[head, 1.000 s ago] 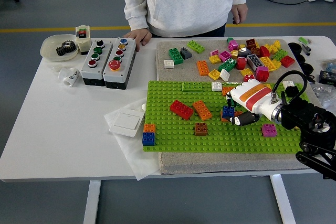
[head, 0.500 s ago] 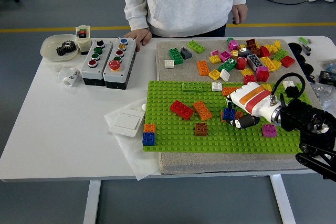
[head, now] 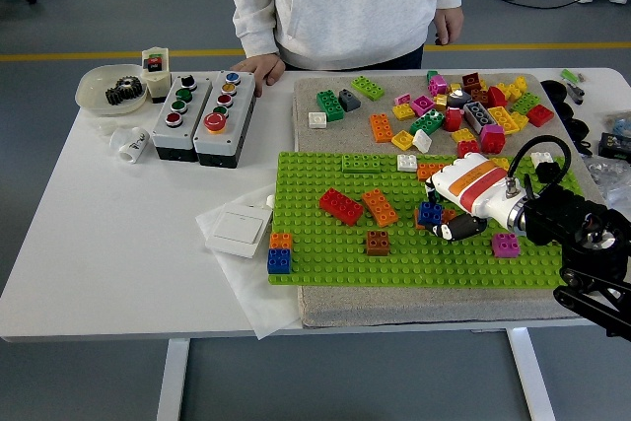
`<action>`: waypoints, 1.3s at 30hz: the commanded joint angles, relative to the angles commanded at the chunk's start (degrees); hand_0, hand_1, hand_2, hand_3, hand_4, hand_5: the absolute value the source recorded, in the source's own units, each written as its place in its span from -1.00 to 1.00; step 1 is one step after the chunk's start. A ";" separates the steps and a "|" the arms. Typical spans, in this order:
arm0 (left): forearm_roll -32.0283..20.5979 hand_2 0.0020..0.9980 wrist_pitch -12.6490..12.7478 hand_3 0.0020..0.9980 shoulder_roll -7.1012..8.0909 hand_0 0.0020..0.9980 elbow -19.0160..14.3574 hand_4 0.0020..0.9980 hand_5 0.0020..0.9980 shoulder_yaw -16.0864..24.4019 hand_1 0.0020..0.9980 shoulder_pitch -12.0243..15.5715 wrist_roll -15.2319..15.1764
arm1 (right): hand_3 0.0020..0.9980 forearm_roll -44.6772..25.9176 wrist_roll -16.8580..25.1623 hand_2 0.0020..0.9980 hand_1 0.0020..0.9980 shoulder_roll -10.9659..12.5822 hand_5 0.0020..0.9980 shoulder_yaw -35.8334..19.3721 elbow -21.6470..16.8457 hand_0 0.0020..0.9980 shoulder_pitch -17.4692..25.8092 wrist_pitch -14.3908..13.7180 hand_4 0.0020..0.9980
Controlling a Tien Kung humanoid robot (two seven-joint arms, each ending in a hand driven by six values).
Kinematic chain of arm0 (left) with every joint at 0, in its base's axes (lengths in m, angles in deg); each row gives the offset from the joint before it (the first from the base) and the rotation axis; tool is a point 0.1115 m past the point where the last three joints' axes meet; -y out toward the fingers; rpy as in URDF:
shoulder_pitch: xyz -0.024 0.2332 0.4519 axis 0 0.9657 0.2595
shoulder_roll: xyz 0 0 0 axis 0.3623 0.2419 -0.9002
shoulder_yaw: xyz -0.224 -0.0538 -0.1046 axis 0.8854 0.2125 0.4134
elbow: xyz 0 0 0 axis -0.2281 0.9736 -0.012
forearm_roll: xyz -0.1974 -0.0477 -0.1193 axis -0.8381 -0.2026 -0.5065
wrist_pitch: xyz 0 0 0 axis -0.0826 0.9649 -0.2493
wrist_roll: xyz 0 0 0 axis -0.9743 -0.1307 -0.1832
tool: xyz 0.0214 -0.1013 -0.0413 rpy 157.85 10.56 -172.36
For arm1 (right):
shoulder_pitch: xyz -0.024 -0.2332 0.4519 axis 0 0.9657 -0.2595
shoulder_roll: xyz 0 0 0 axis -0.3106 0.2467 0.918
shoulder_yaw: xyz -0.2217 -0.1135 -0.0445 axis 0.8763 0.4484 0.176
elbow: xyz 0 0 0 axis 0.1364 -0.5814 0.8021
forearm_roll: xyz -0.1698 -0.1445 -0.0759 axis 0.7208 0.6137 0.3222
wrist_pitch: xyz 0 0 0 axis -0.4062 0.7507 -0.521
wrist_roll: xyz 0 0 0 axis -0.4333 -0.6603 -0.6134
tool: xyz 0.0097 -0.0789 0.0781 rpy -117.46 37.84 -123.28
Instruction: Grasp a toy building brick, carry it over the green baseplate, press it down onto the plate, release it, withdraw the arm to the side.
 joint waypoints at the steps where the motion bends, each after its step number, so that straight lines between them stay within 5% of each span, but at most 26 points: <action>1: -0.01 0.56 0.01 0.18 -0.01 0.59 0.01 0.25 0.24 0.00 0.56 -0.01 0.00 | 0.02 0.01 -0.12 0.09 -0.04 -0.02 -0.12 0.02 0.01 -0.16 -0.02 0.29 0.49; 39: 0.50 0.56 -0.27 0.18 0.05 0.59 -0.07 0.24 0.24 0.27 0.55 0.31 0.11 | 0.07 1.35 -1.07 0.22 0.09 0.20 -0.13 -0.48 -0.73 -0.11 -0.06 0.73 0.59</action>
